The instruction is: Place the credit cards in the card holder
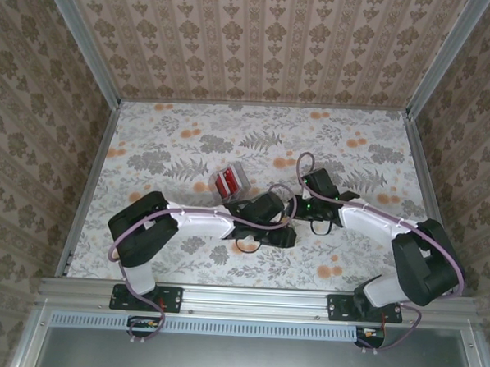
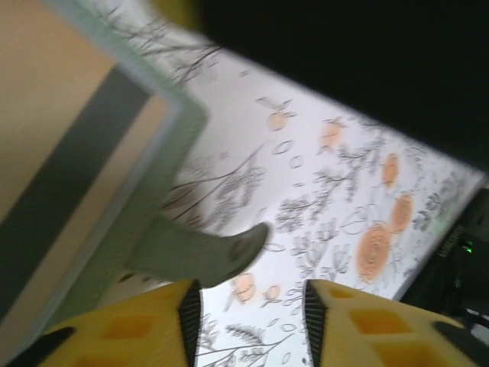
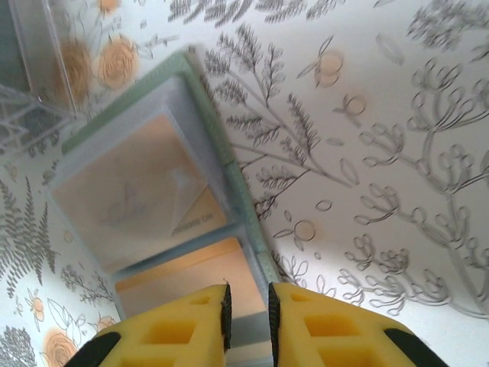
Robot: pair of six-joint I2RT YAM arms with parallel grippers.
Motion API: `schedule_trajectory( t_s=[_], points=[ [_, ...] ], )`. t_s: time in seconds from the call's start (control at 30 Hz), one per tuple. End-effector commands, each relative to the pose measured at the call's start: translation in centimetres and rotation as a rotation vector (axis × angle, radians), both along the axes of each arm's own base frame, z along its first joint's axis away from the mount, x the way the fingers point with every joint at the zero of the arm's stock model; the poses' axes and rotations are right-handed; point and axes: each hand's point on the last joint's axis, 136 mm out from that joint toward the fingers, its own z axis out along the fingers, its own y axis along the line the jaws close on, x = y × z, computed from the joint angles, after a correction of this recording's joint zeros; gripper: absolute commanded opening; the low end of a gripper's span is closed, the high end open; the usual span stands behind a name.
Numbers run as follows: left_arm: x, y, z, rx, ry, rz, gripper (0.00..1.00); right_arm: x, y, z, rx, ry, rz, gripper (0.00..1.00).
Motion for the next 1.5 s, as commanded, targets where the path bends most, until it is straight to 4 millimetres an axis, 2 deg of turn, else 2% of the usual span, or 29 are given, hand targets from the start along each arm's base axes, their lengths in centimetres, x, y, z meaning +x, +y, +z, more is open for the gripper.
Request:
schedule_trajectory(
  t_s=[0.0,0.13,0.4,0.6,0.73,0.83,0.93,1.07,1.47],
  points=[
    [0.2,0.9,1.5,0.036,-0.046,-0.047,0.51,0.0,-0.5,1.0,0.021,-0.009,0.014,0.23],
    [2.6,3.8,3.2,0.05,-0.091,0.014,0.55,1.3,-0.5,2.6,0.02,-0.04,0.025,0.27],
    [8.3,11.7,7.0,0.043,-0.172,0.21,0.56,4.2,3.9,6.1,0.105,-0.079,0.13,0.31],
    [11.4,17.9,7.5,0.041,-0.174,0.381,0.55,5.7,8.7,8.3,0.121,-0.107,0.237,0.35],
    [12.8,21.2,7.0,0.043,-0.156,0.481,0.55,6.5,11.8,8.6,0.109,-0.095,0.311,0.36],
    [14.0,23.1,6.5,0.03,-0.145,0.543,0.56,7.0,13.8,8.1,0.092,-0.07,0.35,0.39],
    [15.0,24.1,5.7,0.02,-0.127,0.575,0.56,7.8,15.3,7.1,0.075,-0.043,0.374,0.41],
    [16.0,24.3,4.7,-0.001,-0.101,0.58,0.55,9.3,16.5,6.0,0.045,-0.032,0.384,0.43],
    [17.1,23.3,3.7,-0.014,-0.061,0.536,0.55,11.1,17.6,3.1,-0.036,0.034,0.398,0.47]
  ],
)
